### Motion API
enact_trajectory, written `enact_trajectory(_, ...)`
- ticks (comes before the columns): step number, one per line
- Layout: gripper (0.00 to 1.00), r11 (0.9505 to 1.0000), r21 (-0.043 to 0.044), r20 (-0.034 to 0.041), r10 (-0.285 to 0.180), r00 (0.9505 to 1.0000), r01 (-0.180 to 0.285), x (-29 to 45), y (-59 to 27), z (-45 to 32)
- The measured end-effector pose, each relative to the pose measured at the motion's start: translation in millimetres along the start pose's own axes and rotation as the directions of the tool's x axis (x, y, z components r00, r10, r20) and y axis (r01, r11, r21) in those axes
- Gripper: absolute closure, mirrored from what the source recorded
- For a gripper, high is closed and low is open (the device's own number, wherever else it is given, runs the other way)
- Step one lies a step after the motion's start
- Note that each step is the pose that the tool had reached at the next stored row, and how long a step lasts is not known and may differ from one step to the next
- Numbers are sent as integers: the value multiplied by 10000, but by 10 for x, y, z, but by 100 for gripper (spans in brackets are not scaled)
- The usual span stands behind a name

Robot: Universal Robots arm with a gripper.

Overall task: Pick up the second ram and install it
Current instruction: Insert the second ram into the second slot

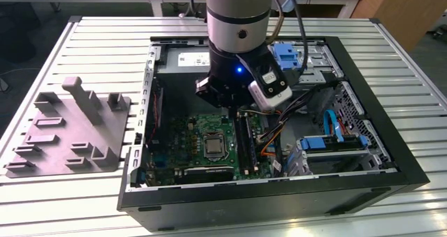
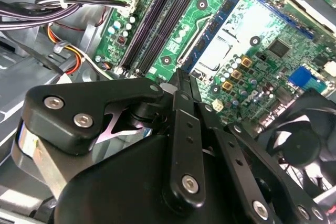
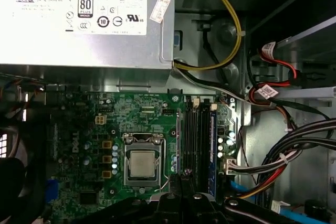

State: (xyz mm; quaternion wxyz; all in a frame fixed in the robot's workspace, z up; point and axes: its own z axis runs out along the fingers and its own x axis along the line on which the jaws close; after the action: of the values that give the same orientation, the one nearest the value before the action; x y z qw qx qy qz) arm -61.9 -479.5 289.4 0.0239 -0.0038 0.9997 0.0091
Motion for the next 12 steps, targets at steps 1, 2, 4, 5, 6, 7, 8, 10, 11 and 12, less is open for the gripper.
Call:
enact_trajectory(1,89,10000,0,-1,-11,10000,11,-2,0,17)
enact_trajectory(2,89,10000,-2,0,-21,10000,21,-8,-1,37)
enact_trajectory(4,89,10000,-2,-1,-34,10000,34,-31,-2,69)
enact_trajectory(5,89,10000,-2,-1,-39,10000,39,-45,-2,84)
enact_trajectory(6,89,10000,-3,-1,-42,10000,42,-56,-2,98)
enact_trajectory(7,89,10000,-2,-1,-45,10000,45,-69,-2,111)
enact_trajectory(8,89,10000,-2,-2,-46,10000,46,-83,-3,124)
enact_trajectory(10,89,10000,-2,-1,-46,10000,46,-106,-4,151)
enact_trajectory(11,89,10000,-2,-1,-46,10000,46,-117,-4,166)
enact_trajectory(12,89,10000,-2,-1,-46,10000,46,-129,-4,182)
